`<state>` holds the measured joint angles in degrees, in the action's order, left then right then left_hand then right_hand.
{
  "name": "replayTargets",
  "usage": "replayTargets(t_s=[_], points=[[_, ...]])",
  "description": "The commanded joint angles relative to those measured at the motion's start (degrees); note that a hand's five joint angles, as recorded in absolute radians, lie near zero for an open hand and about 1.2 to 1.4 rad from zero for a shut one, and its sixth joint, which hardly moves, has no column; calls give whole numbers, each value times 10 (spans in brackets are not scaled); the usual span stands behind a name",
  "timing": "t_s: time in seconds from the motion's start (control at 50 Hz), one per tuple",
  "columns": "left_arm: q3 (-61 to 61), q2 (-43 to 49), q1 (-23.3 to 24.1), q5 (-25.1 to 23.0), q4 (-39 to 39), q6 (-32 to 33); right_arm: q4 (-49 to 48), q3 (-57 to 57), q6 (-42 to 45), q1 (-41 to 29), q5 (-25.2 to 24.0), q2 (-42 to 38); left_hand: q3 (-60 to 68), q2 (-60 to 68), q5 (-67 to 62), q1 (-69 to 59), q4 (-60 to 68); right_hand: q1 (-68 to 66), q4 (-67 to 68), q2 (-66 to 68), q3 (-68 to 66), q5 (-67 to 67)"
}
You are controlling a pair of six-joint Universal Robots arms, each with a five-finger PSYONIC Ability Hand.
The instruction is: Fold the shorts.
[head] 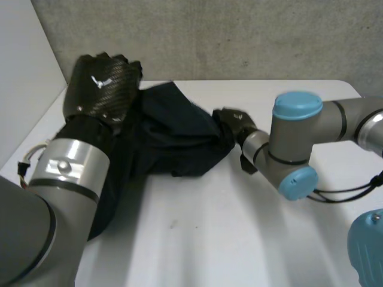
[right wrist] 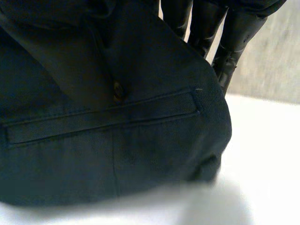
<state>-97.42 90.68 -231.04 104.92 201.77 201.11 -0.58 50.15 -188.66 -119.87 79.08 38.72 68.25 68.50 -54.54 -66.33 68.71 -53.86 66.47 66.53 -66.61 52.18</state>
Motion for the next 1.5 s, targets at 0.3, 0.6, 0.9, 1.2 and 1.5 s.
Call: replayTargets(t_s=[0.3,0.6,0.9,1.2,1.5], points=[[157,136,-102,-2,103,-158,-149,111,312,-16,40,268,117,115,-155,-137,113,-261,135,135,-134,178],[7,237,-137,-7,-77,-216,-93,415,456,-101,36,251,-388,-391,351,369,-393,-28,-98,-99,100,-55],[8,7,-168,-8,-187,-210,-137,453,368,-44,48,417,-552,-554,515,533,-556,439,-565,-565,566,-522],[71,61,24,4,-204,-223,7,430,254,34,57,454,-545,-548,508,526,-550,439,-565,-565,566,-522],[99,196,75,133,-219,-300,1,451,260,32,42,343,-545,-548,508,526,-550,439,-565,-565,566,-522]])
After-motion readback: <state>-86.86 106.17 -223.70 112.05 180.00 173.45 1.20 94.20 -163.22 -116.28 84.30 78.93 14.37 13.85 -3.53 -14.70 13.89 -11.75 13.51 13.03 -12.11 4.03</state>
